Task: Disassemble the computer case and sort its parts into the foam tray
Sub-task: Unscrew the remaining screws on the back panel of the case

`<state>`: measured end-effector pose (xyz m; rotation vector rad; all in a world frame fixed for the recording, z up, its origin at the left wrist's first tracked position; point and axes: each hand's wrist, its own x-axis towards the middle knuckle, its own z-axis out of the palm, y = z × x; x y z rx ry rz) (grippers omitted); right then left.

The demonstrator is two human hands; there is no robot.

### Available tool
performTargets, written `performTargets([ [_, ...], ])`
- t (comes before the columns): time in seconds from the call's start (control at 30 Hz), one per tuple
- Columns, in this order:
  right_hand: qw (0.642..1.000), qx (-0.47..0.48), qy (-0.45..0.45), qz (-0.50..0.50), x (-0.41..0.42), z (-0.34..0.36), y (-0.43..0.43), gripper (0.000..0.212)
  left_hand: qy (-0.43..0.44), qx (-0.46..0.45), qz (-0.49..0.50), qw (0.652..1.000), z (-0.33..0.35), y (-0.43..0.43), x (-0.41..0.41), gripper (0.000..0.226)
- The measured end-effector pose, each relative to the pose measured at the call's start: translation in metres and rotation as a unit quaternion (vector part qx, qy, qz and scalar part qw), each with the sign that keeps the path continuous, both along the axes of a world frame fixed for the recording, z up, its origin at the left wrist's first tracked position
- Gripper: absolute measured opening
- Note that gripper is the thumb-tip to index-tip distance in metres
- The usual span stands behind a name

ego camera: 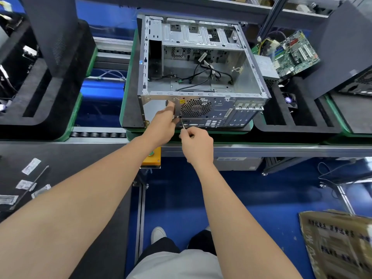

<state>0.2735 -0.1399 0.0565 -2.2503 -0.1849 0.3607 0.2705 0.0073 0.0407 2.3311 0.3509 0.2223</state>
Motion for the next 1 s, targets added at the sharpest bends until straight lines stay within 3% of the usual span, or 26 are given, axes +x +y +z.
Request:
performTargets([
  [0.03,0.994,0.056,0.092,-0.016,0.006,0.003,-0.002,0.026,-0.002,0.014,-0.015,1.0,0.001,0.001,-0.001,0.017],
  [0.1,0.948,0.17,0.267,-0.039,0.013,0.009,-0.007,0.027,-0.002,0.029,-0.04,0.999,0.003,0.003,-0.001,0.015],
  [0.2,0.858,0.333,0.392,-0.014,0.015,0.008,-0.017,0.026,0.007,0.044,-0.056,0.997,0.006,0.006,0.0,0.012],
  [0.27,0.769,0.431,0.473,-0.007,0.012,0.005,-0.021,0.024,0.018,0.054,-0.061,0.996,0.006,0.008,0.0,0.017],
  [0.37,0.572,0.583,0.577,-0.02,0.005,-0.002,-0.02,0.03,0.024,0.049,-0.069,0.996,0.004,0.009,0.0,0.01],
  [0.4,0.535,0.614,0.58,-0.027,0.004,-0.004,-0.018,0.029,0.025,0.051,-0.071,0.996,0.005,0.009,0.0,0.012],
  [0.43,0.534,0.624,0.569,-0.032,0.004,-0.004,-0.016,0.027,0.027,0.053,-0.073,0.996,0.005,0.01,0.001,0.012],
  [0.5,0.614,0.585,0.528,-0.035,0.005,-0.003,-0.012,0.02,0.031,0.06,-0.079,0.995,0.005,0.011,0.001,0.012],
  [0.6,0.798,0.44,0.41,-0.012,0.006,-0.002,-0.011,0.02,0.031,0.065,-0.079,0.994,0.004,0.012,0.002,0.013],
  [0.67,0.939,0.258,0.224,0.043,0.004,-0.002,-0.01,0.022,0.027,0.065,-0.078,0.994,0.004,0.011,0.001,0.013],
  [0.7,0.985,0.124,0.097,0.071,0.002,-0.003,-0.01,0.021,0.024,0.064,-0.076,0.995,0.003,0.011,0.001,0.013],
  [0.77,0.986,-0.097,-0.101,0.093,-0.005,-0.005,-0.006,0.019,0.022,0.059,-0.07,0.996,0.003,0.01,0.001,0.013],
  [0.83,0.965,-0.177,-0.182,0.06,-0.013,-0.01,0.004,0.018,0.023,0.058,-0.065,0.996,0.002,0.01,0.001,0.014],
  [0.93,0.972,-0.145,-0.181,0.028,-0.016,-0.018,0.01,0.019,0.027,0.062,-0.07,0.995,0.003,0.01,0.001,0.014],
  [1.0,0.996,-0.014,-0.071,0.044,-0.007,-0.015,0.007,0.021,0.029,0.064,-0.075,0.995,0.005,0.011,0.0,0.013],
])
